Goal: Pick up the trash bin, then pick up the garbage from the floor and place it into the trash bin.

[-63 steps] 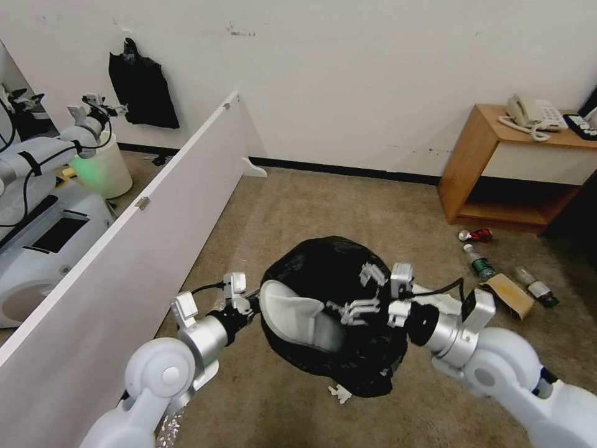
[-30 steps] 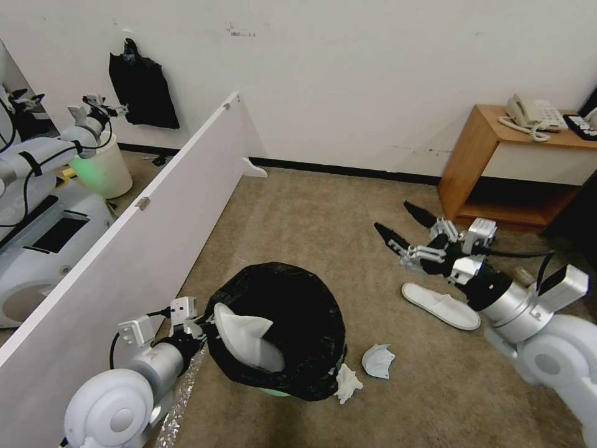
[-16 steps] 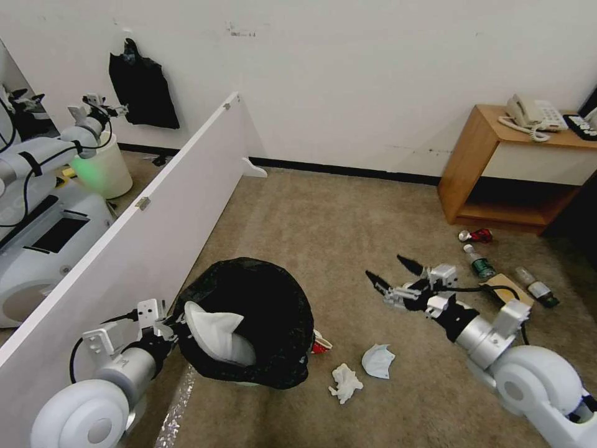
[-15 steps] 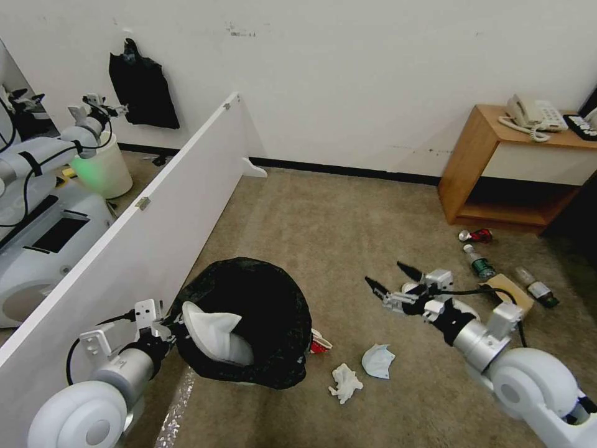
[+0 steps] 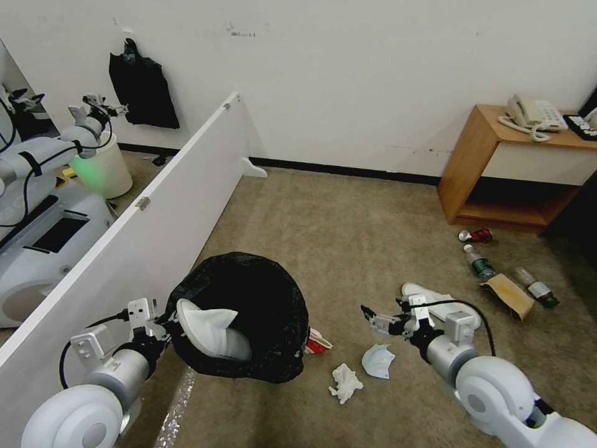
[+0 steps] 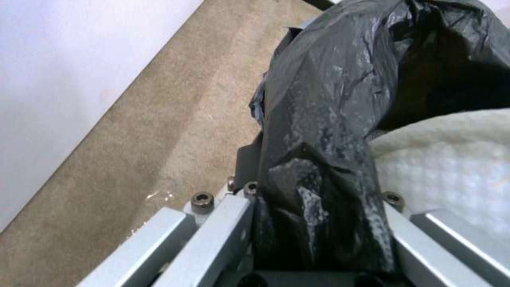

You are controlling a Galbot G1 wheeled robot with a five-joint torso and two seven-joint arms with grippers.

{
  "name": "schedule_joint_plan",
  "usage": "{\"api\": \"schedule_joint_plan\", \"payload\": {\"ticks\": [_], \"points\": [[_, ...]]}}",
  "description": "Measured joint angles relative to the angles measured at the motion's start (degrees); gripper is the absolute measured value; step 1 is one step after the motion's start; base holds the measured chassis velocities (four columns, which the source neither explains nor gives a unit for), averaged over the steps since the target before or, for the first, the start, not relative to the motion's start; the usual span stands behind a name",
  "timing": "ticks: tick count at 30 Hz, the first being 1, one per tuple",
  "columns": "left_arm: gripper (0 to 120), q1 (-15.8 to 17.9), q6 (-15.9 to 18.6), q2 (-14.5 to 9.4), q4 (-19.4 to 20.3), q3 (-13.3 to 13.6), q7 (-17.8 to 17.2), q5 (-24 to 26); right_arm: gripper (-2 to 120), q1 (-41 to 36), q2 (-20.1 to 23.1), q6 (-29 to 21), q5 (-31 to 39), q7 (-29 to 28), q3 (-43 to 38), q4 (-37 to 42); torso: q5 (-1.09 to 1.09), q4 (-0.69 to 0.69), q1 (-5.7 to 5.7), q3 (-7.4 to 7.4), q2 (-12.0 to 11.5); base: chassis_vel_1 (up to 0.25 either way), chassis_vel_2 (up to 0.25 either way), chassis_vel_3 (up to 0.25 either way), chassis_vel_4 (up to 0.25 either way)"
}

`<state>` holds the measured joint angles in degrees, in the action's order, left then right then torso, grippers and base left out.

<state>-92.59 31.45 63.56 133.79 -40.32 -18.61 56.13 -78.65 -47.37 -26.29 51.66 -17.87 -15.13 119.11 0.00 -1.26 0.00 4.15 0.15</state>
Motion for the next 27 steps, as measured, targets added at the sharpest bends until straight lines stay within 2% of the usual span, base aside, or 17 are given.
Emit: {"api": "schedule_joint_plan", "payload": {"ticks": [2, 6, 8, 12, 15, 18, 21, 26, 27], "points": [[4, 0.13, -0.03, 0.27, 0.01, 0.13, 0.26, -0.02, 100, 0.58, -0.98, -2.28, 2.26, -3.92, 1.3, 0.0, 0.0, 0.0, 0.0, 0.0, 0.0, 0.0, 0.0, 0.0, 0.0], [4, 0.39, -0.05, 0.51, -0.08, 0.46, 0.46, -0.18, 100, 0.97, -1.32, -3.69, 3.65, -6.39, 1.97, -0.16, -0.01, 0.0, 0.0, 0.0, 0.0, 0.0, 0.0, 0.0, 0.0], [4, 0.71, -0.09, 0.8, -0.41, 0.74, 0.77, -0.3, 100, 1.38, -1.63, -6.46, 7.52, -11.17, 2.77, -0.63, -0.01, 0.0, 0.0, 0.0, 0.0, 0.0, 0.0, 0.0, 0.0], [4, 0.83, -0.24, 0.85, -0.87, 0.74, 1.14, -0.45, 100, 1.66, -2.05, -8.71, 10.04, -15.36, 3.34, -1.57, -0.01, 0.0, 0.0, 0.0, 0.0, 0.0, 0.0, 0.0, 0.0], [4, 1.12, -0.39, 0.91, -1.33, 0.73, 1.35, -0.55, 100, 2.38, -3.31, -11.09, 14.52, -22.25, 4.56, -3.21, -0.01, 0.0, 0.0, 0.0, 0.0, 0.0, 0.0, 0.0, 0.0], [4, 1.25, -0.4, 0.92, -1.48, 0.73, 1.4, -0.55, 100, 2.68, -3.92, -11.65, 16.08, -24.82, 5.13, -3.82, -0.01, 0.0, 0.0, 0.0, 0.0, 0.0, 0.0, 0.0, 0.0], [4, 1.51, -0.42, 0.89, -1.98, 0.79, 1.44, -0.51, 100, 3.72, -5.55, -12.97, 20.61, -31.05, 6.37, -5.36, -0.01, 0.0, 0.0, 0.0, 0.0, 0.0, 0.0, 0.0, 0.0], [4, 1.64, -0.47, 0.88, -2.25, 0.87, 1.46, -0.5, 100, 4.51, -6.56, -13.12, 23.05, -33.56, 6.69, -6.78, 0.0, 0.0, 0.0, 0.0, 0.0, 0.0, 0.0, 0.0, 0.0], [4, 1.68, -0.48, 0.89, -2.36, 0.94, 1.54, -0.48, 100, 5.13, -7.19, -13.12, 25.45, -35.15, 6.75, -7.33, -0.01, 0.0, 0.0, 0.0, 0.0, 0.0, 0.0, 0.0, 0.0]]}}
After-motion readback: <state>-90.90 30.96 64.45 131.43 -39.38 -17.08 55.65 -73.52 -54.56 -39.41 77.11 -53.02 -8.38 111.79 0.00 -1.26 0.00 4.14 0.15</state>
